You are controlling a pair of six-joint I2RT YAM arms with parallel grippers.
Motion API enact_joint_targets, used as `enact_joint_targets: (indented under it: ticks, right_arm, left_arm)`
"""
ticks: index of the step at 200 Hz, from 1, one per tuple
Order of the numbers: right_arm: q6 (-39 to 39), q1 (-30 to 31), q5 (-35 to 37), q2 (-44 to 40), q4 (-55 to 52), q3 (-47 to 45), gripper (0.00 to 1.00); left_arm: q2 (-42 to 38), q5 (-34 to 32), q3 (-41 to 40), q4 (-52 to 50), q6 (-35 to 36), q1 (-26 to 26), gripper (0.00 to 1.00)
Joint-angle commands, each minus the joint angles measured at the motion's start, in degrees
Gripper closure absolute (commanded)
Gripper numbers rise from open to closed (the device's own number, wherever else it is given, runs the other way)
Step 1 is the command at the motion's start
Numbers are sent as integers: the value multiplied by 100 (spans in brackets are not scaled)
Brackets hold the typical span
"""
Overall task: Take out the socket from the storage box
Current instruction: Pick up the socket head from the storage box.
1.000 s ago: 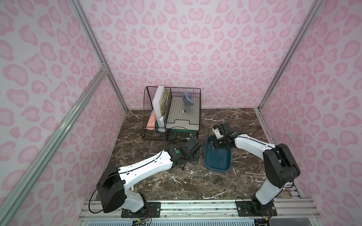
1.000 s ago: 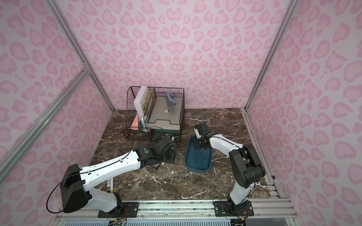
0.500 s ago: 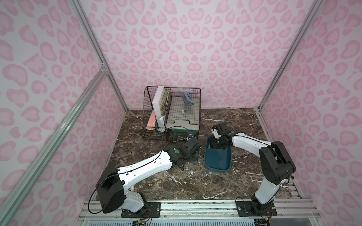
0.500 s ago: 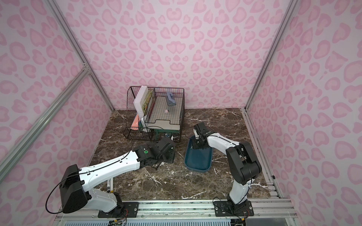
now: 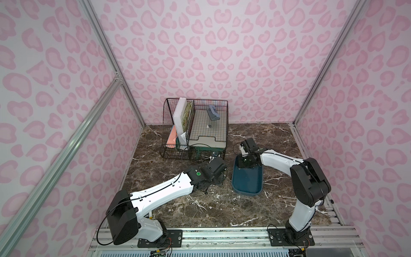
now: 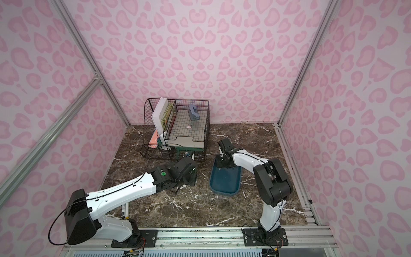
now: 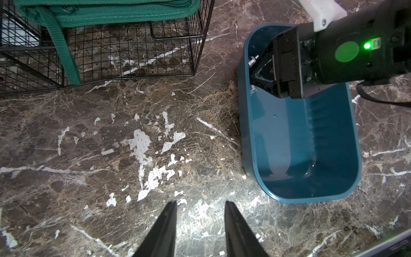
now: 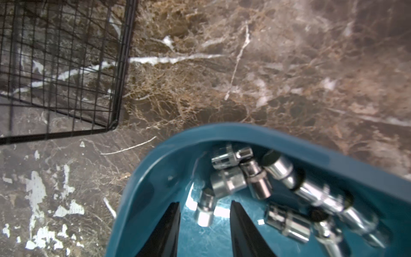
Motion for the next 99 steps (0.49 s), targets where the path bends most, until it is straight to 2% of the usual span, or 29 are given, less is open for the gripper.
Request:
enact_joint_targets:
  ticks: [1,57,86,99]
  right_arm:
    - [237,64,83,51,125,3,57]
    - [439,122,332,149,150,-126,59]
    - [410,129,428,236,130,-97,65]
    - [368,124,422,234,131,-95,73]
  left_arm:
    - [20,-89,37,-122,83,1,60]
    - [0,-106,44,-154,134,-3,60]
    - [-17,-149,54,-135,141,-6,60]
    - [-26,-168,56,-131,149,-8,60]
